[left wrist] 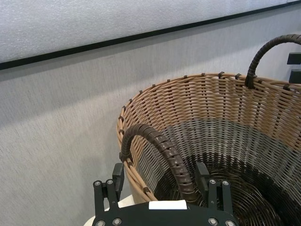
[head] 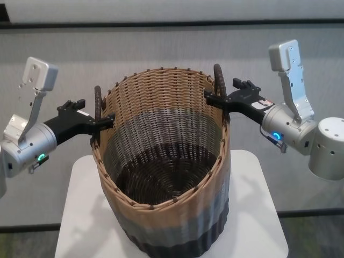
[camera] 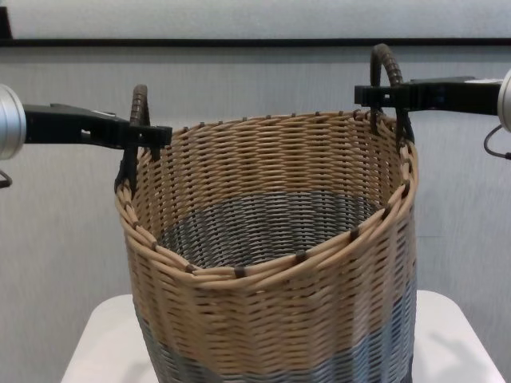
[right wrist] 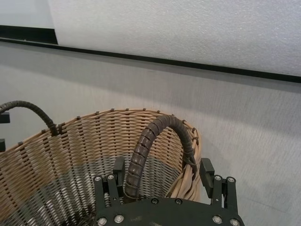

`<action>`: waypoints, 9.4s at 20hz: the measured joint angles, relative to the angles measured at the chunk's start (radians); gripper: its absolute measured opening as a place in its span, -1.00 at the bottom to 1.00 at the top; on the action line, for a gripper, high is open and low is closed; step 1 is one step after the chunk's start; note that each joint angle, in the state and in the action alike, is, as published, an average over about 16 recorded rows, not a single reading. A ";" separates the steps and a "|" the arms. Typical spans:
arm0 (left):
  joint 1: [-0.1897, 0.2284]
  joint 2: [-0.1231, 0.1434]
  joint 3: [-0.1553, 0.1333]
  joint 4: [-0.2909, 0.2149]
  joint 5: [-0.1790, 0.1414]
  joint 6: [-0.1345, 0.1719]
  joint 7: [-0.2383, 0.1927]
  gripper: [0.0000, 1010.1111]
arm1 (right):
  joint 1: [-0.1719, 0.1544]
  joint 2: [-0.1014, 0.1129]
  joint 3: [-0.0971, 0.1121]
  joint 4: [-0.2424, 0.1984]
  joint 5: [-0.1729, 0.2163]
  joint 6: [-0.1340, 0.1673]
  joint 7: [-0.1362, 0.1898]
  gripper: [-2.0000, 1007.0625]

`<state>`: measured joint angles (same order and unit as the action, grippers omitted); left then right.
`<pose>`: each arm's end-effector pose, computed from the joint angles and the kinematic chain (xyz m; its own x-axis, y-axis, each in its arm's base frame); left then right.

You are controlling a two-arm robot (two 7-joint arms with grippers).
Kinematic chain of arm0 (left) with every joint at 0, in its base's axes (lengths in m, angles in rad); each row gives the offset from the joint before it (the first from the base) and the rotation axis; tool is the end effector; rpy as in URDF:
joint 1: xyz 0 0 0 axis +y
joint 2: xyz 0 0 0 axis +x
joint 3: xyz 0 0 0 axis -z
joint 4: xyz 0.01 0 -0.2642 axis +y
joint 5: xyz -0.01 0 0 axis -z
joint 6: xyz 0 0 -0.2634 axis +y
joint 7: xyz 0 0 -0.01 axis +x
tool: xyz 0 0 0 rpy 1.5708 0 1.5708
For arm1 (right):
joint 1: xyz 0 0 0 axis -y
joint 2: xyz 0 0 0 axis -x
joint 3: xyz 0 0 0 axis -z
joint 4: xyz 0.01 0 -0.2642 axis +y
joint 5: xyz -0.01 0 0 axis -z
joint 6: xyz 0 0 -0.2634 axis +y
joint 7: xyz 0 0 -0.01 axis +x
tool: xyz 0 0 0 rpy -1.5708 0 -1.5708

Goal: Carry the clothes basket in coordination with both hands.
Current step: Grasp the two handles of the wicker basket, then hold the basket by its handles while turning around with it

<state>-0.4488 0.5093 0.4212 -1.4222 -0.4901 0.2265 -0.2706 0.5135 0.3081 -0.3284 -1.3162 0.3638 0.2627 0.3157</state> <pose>0.3727 0.0541 -0.1893 0.5144 0.8528 0.0904 -0.8530 0.4980 0.1565 0.3979 -0.0205 -0.1838 0.5053 -0.8625 0.0269 0.8585 0.4993 -0.1170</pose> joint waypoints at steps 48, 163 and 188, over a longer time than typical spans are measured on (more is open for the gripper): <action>-0.033 -0.023 0.012 0.021 0.062 -0.001 -0.027 0.81 | 0.011 -0.013 0.003 0.020 -0.033 -0.019 -0.002 0.94; 0.059 0.044 -0.163 -0.378 0.060 0.023 -0.103 -1.00 | -0.046 0.054 0.104 -0.251 0.014 -0.094 -0.002 -0.66; 0.059 0.055 -0.153 -0.393 0.042 0.050 -0.086 -1.00 | -0.049 0.065 0.096 -0.265 0.034 -0.099 -0.005 -0.66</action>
<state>-0.3893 0.5647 0.2686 -1.8152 -0.4484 0.2760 -0.3563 0.4643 0.3733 -0.2325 -1.5809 0.3977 0.1638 0.3105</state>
